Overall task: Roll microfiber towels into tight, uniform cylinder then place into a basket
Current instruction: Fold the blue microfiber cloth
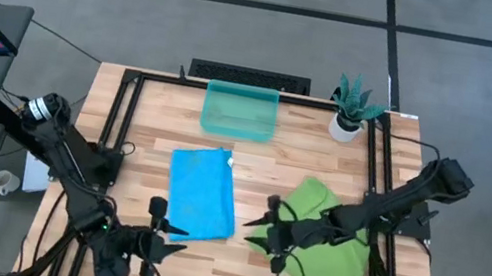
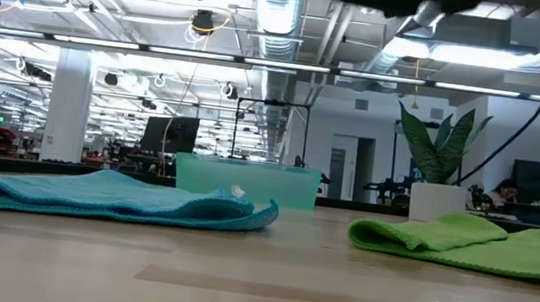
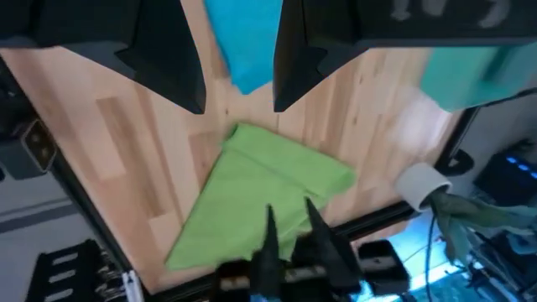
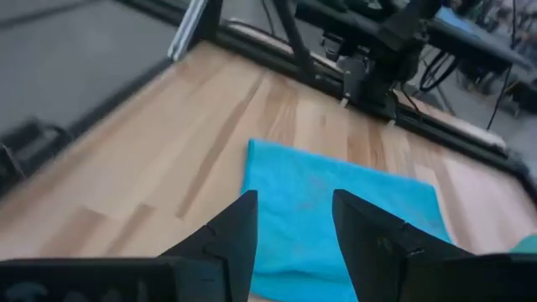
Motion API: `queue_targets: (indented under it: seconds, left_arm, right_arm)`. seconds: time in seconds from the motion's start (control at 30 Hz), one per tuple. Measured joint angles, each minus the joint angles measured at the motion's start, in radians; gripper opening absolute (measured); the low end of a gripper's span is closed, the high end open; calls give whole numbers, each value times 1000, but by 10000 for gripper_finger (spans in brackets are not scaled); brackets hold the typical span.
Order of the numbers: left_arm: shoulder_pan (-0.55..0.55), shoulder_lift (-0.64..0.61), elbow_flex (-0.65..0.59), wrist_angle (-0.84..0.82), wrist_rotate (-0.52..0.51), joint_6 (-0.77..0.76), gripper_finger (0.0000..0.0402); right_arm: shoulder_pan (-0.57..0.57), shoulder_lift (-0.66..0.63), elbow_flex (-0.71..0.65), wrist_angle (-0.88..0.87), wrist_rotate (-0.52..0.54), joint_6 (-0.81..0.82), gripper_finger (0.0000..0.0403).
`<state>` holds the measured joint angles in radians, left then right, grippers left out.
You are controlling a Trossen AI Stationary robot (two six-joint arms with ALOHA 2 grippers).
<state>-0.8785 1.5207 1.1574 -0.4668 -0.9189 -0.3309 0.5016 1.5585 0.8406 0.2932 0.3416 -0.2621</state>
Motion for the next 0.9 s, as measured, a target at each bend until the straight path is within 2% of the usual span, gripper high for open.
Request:
queue_targets:
  seconds: [0.2,0.33,0.57,0.73,0.9]
  left_arm:
    - [3,132,-1,-30,25,-11,135]
    - [1,210,-2,-73,64,-58,135]
    - [6,231,-2,-173,231,-317,135]
    - [6,234,-2,-280,296,-537,135]
    - [6,234,-2,-294,312,-567,135]
  right_arm:
    - [-35,136,38,-4,0,-34,178]
    - [-52,223,109,1,0,-28,178]
    - [-44,346,228,-82,-4,-27,178]
    - [-47,423,299,-165,-7,-27,178]
    - [-54,467,359,-246,-37,-26,178]
